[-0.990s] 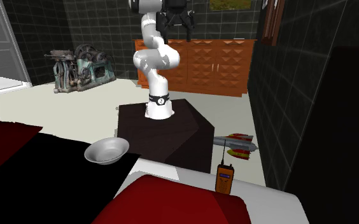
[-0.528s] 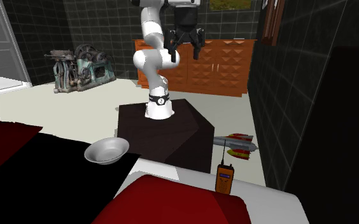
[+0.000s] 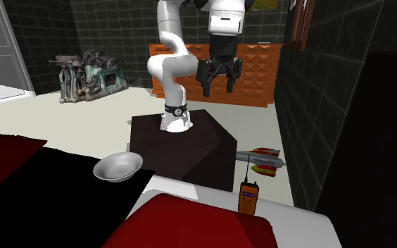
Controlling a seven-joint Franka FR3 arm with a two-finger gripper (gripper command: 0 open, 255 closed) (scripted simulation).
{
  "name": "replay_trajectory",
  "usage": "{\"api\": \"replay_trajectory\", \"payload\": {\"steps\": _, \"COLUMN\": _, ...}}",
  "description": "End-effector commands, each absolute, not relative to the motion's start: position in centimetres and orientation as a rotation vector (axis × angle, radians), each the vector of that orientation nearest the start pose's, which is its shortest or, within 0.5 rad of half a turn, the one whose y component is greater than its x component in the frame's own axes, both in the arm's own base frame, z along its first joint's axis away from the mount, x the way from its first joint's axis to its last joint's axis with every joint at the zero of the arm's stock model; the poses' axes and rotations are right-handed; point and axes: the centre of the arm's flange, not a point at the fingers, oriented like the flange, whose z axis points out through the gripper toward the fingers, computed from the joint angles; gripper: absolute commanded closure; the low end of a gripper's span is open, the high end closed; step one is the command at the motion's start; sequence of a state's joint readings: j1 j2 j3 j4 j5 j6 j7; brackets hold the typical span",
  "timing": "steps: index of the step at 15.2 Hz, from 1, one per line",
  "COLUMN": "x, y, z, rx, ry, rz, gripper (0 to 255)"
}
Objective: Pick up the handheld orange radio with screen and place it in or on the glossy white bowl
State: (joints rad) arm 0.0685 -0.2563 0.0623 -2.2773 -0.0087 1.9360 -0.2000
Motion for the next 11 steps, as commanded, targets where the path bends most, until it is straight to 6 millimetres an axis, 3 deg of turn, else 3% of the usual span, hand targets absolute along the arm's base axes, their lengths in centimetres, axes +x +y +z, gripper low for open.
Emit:
{"api": "replay_trajectory", "payload": {"steps": 1, "x": 47.4, "y": 6.8, "z": 43.6, "rx": -3.123, "ry": -0.565, "rz": 0.136, "gripper": 0}}
{"api": "replay_trajectory", "payload": {"steps": 11, "x": 56.5, "y": 10.8, "z": 34.7, "rx": -3.147, "ry": -0.78, "rz": 0.146, "gripper": 0}}
